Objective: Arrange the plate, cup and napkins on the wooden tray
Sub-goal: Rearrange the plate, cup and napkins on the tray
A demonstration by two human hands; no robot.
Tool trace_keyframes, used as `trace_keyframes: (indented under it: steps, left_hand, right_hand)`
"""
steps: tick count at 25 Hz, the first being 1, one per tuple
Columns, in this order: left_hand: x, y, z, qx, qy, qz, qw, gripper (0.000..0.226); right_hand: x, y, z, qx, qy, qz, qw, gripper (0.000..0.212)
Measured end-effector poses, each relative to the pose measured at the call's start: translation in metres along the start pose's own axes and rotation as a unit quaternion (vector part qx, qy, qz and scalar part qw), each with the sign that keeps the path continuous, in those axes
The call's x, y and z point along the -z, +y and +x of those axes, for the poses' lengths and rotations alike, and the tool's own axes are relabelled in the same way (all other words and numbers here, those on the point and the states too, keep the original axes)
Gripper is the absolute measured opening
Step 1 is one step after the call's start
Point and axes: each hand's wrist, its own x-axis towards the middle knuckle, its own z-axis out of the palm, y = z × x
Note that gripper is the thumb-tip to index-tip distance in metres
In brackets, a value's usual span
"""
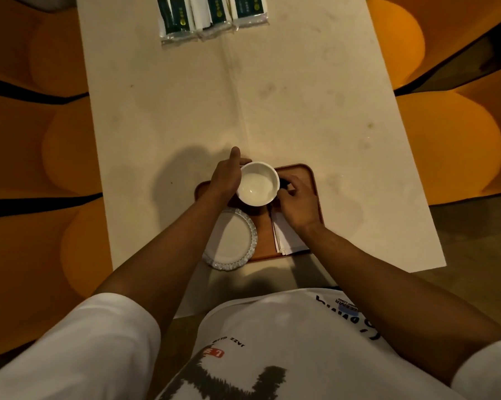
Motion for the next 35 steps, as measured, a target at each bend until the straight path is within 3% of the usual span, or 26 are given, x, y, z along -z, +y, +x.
trace_keyframes:
  steps: [8, 10, 11, 13, 15, 16, 18, 20, 22, 25, 29, 35]
  left_hand:
    - [0.015, -0.009, 0.0, 0.005, -0.005, 0.008, 1.0, 0.057]
    - [0.017, -0.009, -0.01, -0.036, 0.053, 0.092, 0.994, 0.051]
    - [0.017, -0.012, -0.019, -0.096, 0.111, 0.153, 0.977, 0.044]
    - [0.01, -0.02, -0.043, -0.287, 0.188, 0.252, 0.905, 0.03]
    - [-0.015, -0.031, -0.07, -0.475, 0.098, 0.328, 0.811, 0.021]
    - [-0.031, -0.037, -0.081, -0.505, 0.014, 0.347, 0.79, 0.021]
    - [-0.055, -0.047, -0.093, -0.473, -0.098, 0.37, 0.793, 0.03]
    - [-0.072, -0.056, -0.09, -0.415, -0.133, 0.439, 0.786, 0.041]
    - [-0.081, -0.064, -0.082, -0.386, -0.126, 0.505, 0.762, 0.046]
    - [-0.086, -0.067, -0.075, -0.342, -0.108, 0.535, 0.765, 0.05]
    - [-0.088, -0.07, -0.073, -0.334, -0.101, 0.575, 0.74, 0.055]
    - [-0.09, -0.072, -0.078, -0.317, -0.083, 0.572, 0.752, 0.056]
  right_hand:
    - [-0.012, -0.003, -0.003, -0.007, -0.023, 0.008, 1.0, 0.032]
    - [-0.002, 0.0, -0.004, -0.008, -0.037, 0.024, 0.999, 0.034]
    - [0.006, 0.004, -0.007, -0.002, -0.024, 0.013, 1.0, 0.032]
    - [0.025, 0.014, -0.013, -0.009, 0.036, -0.058, 0.998, 0.024]
    - [0.044, 0.03, -0.024, -0.052, 0.095, -0.145, 0.983, 0.022]
    - [0.05, 0.039, -0.031, -0.07, 0.104, -0.185, 0.975, 0.022]
    - [0.055, 0.051, -0.046, -0.082, 0.084, -0.246, 0.962, 0.025]
    - [0.058, 0.058, -0.062, -0.083, 0.064, -0.285, 0.953, 0.028]
    - [0.061, 0.063, -0.072, -0.093, 0.061, -0.315, 0.943, 0.031]
    - [0.061, 0.069, -0.08, -0.102, 0.065, -0.331, 0.936, 0.031]
    - [0.058, 0.071, -0.08, -0.135, 0.064, -0.339, 0.929, 0.027]
    - [0.054, 0.071, -0.074, -0.16, 0.055, -0.324, 0.931, 0.026]
